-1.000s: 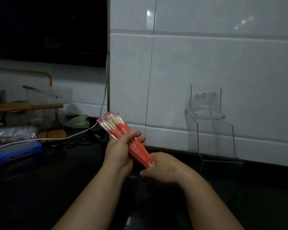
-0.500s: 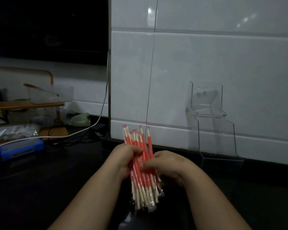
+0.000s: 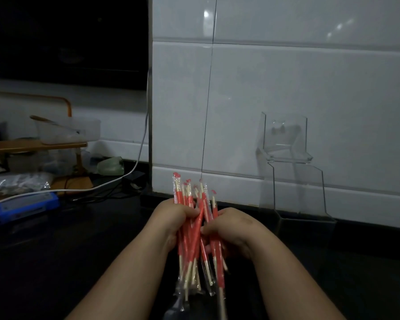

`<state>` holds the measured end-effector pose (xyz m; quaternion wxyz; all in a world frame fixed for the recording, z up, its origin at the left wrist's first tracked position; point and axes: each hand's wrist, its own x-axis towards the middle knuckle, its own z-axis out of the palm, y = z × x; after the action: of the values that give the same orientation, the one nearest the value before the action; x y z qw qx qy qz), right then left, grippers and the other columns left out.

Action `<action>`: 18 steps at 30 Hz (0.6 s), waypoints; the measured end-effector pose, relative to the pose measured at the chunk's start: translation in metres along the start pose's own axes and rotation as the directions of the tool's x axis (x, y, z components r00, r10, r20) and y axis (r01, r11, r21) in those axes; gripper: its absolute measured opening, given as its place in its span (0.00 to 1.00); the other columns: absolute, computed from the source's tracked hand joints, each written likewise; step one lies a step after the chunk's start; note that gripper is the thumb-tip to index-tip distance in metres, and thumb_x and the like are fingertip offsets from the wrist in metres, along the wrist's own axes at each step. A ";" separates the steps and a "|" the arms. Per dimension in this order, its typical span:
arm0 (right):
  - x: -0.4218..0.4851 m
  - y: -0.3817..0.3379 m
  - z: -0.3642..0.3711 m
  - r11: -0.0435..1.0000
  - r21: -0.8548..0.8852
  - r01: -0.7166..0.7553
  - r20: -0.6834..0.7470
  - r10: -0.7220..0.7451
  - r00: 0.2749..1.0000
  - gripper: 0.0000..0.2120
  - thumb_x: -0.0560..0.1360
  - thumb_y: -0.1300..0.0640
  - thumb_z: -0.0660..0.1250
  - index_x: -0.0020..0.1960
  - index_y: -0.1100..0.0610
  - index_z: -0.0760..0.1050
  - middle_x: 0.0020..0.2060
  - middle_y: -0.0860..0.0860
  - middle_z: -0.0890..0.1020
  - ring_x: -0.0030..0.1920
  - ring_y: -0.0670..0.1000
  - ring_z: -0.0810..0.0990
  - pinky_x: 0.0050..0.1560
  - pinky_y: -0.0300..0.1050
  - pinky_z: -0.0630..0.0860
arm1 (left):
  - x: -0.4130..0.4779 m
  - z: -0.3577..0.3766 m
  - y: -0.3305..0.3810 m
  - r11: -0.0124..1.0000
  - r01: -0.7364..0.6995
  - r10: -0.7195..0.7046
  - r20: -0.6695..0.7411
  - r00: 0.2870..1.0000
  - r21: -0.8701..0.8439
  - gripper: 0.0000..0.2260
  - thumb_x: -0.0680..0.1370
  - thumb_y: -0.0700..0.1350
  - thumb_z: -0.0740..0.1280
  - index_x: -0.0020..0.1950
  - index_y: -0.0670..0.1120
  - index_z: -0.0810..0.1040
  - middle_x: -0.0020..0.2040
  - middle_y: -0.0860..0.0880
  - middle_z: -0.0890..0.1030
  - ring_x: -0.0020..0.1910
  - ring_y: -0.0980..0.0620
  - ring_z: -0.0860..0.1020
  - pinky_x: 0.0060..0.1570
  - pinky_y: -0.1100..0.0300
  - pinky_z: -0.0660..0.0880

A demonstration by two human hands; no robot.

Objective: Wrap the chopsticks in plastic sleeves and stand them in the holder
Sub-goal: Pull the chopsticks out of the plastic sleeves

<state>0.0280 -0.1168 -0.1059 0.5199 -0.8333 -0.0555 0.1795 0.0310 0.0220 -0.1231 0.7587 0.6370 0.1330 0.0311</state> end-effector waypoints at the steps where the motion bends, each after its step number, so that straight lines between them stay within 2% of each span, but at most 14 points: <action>1: 0.001 0.000 0.000 1.000 0.021 -0.003 -0.002 0.003 1.000 0.07 0.75 0.64 0.65 0.48 0.65 0.81 0.42 0.63 0.85 0.40 0.59 0.83 0.53 0.59 0.81 | 0.000 0.000 0.000 1.000 -0.003 0.003 0.002 1.000 -0.005 0.06 0.74 0.28 0.67 0.46 0.36 0.81 0.35 0.38 0.84 0.32 0.42 0.83 0.35 0.53 0.79; 3: 0.001 0.001 0.000 0.998 0.063 -0.011 0.004 0.010 1.000 0.08 0.74 0.61 0.65 0.45 0.64 0.81 0.38 0.60 0.84 0.40 0.59 0.82 0.51 0.56 0.80 | -0.001 -0.001 0.000 1.000 -0.011 0.011 -0.004 1.000 -0.003 0.07 0.74 0.29 0.68 0.49 0.37 0.81 0.39 0.37 0.84 0.36 0.39 0.84 0.38 0.51 0.80; 6: 0.001 0.002 0.002 0.998 0.068 -0.004 0.023 0.002 1.000 0.08 0.73 0.60 0.68 0.48 0.64 0.81 0.40 0.59 0.85 0.41 0.60 0.84 0.47 0.53 0.80 | -0.001 -0.001 -0.001 1.000 -0.023 0.023 -0.006 1.000 0.014 0.08 0.74 0.29 0.68 0.49 0.39 0.82 0.41 0.38 0.85 0.40 0.39 0.84 0.40 0.51 0.80; 9: 0.000 0.002 0.003 1.000 0.002 0.014 0.018 -0.014 1.000 0.08 0.71 0.64 0.70 0.50 0.63 0.82 0.42 0.59 0.86 0.45 0.60 0.86 0.53 0.56 0.82 | -0.002 -0.002 -0.001 0.999 -0.038 0.038 0.020 0.999 0.014 0.09 0.74 0.29 0.68 0.50 0.39 0.82 0.41 0.39 0.85 0.40 0.40 0.85 0.41 0.51 0.79; 12: 0.002 0.002 0.002 1.000 -0.022 0.004 -0.063 -0.005 0.998 0.07 0.70 0.67 0.68 0.47 0.63 0.81 0.40 0.60 0.86 0.41 0.59 0.86 0.52 0.58 0.82 | 0.001 0.000 -0.002 0.998 -0.053 0.053 0.019 0.998 -0.030 0.08 0.75 0.29 0.67 0.50 0.38 0.82 0.41 0.39 0.85 0.38 0.42 0.84 0.41 0.53 0.78; 13: 0.002 0.002 0.003 1.000 -0.003 0.007 -0.093 -0.008 0.996 0.07 0.71 0.68 0.66 0.47 0.63 0.81 0.39 0.60 0.86 0.39 0.59 0.86 0.50 0.56 0.83 | 0.003 0.000 -0.003 0.997 -0.057 0.056 -0.013 0.998 -0.045 0.07 0.76 0.30 0.67 0.51 0.38 0.81 0.40 0.40 0.84 0.38 0.43 0.83 0.40 0.54 0.76; 15: -0.002 -0.001 0.003 0.999 -0.017 0.039 -0.170 -0.042 0.985 0.07 0.74 0.65 0.63 0.48 0.61 0.79 0.36 0.56 0.84 0.35 0.53 0.82 0.40 0.44 0.80 | 0.006 0.000 -0.004 0.995 -0.084 0.079 -0.090 0.993 -0.060 0.05 0.77 0.33 0.67 0.52 0.39 0.80 0.38 0.42 0.82 0.38 0.46 0.80 0.40 0.55 0.73; 16: -0.004 -0.003 0.003 0.995 -0.062 0.080 -0.225 -0.092 0.970 0.07 0.76 0.62 0.62 0.49 0.59 0.79 0.35 0.53 0.82 0.34 0.50 0.79 0.35 0.40 0.74 | 0.007 0.000 -0.003 0.991 -0.122 0.114 -0.131 0.985 -0.057 0.04 0.78 0.36 0.67 0.51 0.40 0.80 0.37 0.43 0.81 0.38 0.46 0.78 0.40 0.55 0.71; 18: -0.006 -0.006 0.003 0.970 -0.104 0.222 -0.344 -0.244 0.907 0.07 0.78 0.56 0.63 0.47 0.58 0.78 0.33 0.50 0.78 0.32 0.47 0.74 0.31 0.39 0.68 | 0.004 0.001 0.001 0.965 -0.255 0.237 -0.211 0.948 -0.067 0.03 0.80 0.40 0.66 0.48 0.43 0.79 0.36 0.45 0.79 0.37 0.47 0.76 0.39 0.55 0.70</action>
<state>0.0220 -0.1131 -0.1009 0.5127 -0.8552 -0.0657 -0.0385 0.0355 0.0224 -0.1224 0.7605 0.6060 0.1269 0.1959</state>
